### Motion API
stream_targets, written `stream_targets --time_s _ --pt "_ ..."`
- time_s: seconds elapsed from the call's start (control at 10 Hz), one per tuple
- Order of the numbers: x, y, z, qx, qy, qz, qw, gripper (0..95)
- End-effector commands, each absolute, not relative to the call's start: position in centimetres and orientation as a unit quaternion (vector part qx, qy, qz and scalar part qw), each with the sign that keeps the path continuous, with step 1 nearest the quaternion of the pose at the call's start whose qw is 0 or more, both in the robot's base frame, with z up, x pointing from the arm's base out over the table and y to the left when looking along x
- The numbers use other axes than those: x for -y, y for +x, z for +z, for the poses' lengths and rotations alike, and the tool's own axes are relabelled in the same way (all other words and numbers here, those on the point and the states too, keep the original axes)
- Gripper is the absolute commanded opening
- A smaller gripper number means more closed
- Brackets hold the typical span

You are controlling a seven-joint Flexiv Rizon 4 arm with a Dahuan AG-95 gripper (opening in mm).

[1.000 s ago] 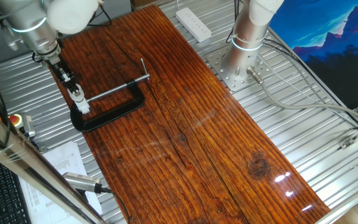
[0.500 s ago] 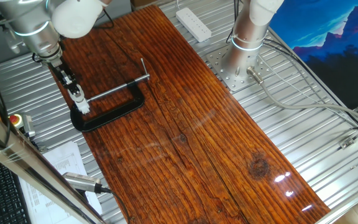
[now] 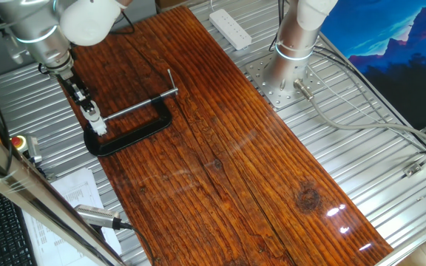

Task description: Take out the light bulb by rotating it

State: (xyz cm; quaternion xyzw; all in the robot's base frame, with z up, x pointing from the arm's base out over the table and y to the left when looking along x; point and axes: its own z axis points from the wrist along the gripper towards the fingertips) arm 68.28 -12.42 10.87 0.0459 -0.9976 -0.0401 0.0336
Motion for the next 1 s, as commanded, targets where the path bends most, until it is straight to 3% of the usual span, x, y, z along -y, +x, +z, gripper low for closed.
stream_targets --time_s 0.1,1.0 --pt "12.41 68.25 10.87 0.996 0.074 -0.040 0.037 0.0" --pt "12.40 68.24 10.89 0.962 0.270 -0.014 0.045 0.0"
